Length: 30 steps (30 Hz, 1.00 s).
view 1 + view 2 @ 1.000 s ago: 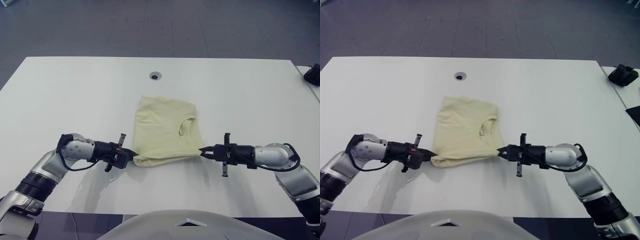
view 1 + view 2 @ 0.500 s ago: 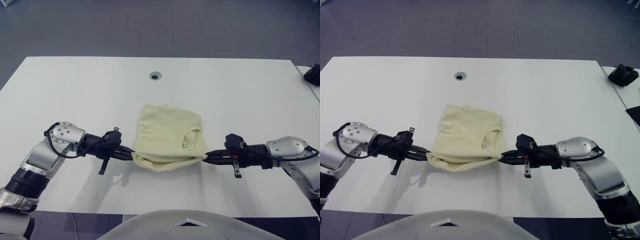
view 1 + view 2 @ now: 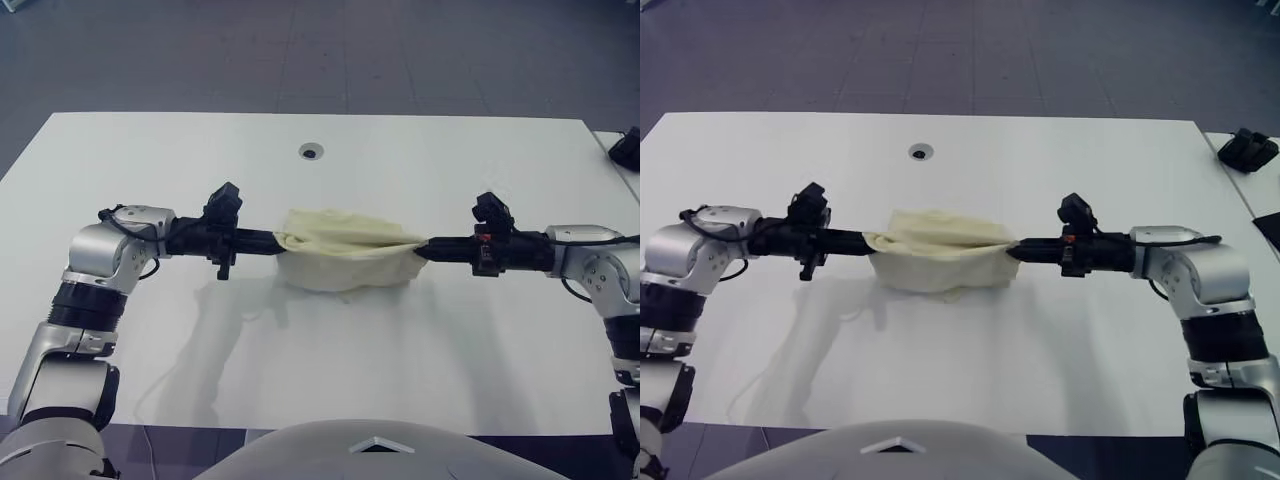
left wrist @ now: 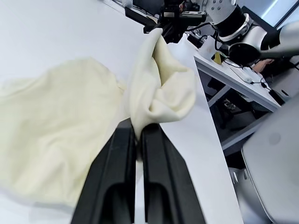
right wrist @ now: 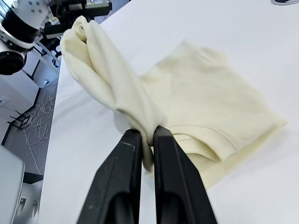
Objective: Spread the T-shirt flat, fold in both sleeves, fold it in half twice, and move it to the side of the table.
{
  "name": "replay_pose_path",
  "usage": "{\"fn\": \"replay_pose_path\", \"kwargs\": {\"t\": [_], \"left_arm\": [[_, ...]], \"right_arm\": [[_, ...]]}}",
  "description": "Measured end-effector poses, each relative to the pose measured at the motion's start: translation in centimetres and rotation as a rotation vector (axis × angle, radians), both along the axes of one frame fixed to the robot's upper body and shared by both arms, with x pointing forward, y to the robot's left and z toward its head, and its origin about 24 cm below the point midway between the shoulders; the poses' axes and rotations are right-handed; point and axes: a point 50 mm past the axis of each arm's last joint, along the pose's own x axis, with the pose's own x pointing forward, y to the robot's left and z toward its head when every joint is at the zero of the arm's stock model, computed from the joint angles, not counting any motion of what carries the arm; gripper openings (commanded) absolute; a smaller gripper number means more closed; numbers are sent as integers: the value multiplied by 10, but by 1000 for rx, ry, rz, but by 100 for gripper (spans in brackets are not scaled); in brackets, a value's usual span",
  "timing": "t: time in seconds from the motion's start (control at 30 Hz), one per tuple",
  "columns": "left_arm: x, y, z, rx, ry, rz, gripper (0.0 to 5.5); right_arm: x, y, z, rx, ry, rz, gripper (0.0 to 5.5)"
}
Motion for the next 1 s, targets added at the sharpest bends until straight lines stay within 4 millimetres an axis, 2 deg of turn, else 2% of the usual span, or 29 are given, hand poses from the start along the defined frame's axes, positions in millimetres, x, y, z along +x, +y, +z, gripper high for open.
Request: {"fn": "replay_pose_path", "kwargs": {"t": [0.17, 0.3, 0.57, 0.73, 0.97, 1.0], "left_arm": [[19, 3, 1, -14, 19, 66, 0], [27, 5, -8, -4, 47, 110, 0], [43, 5, -6, -12, 21, 180, 0], [49, 5, -12, 6, 30, 216, 0], [60, 0, -32, 87, 41, 309, 0], [61, -1, -37, 116, 36, 326, 36]], "right_arm": [[17, -5, -5, 28, 31, -52, 18], [29, 0, -13, 40, 50, -70, 18], [54, 3, -8, 45, 21, -114, 17], [62, 4, -19, 37, 45, -143, 17], [74, 8, -41, 0, 73, -235, 17], [74, 8, -47, -13, 79, -254, 53]]}}
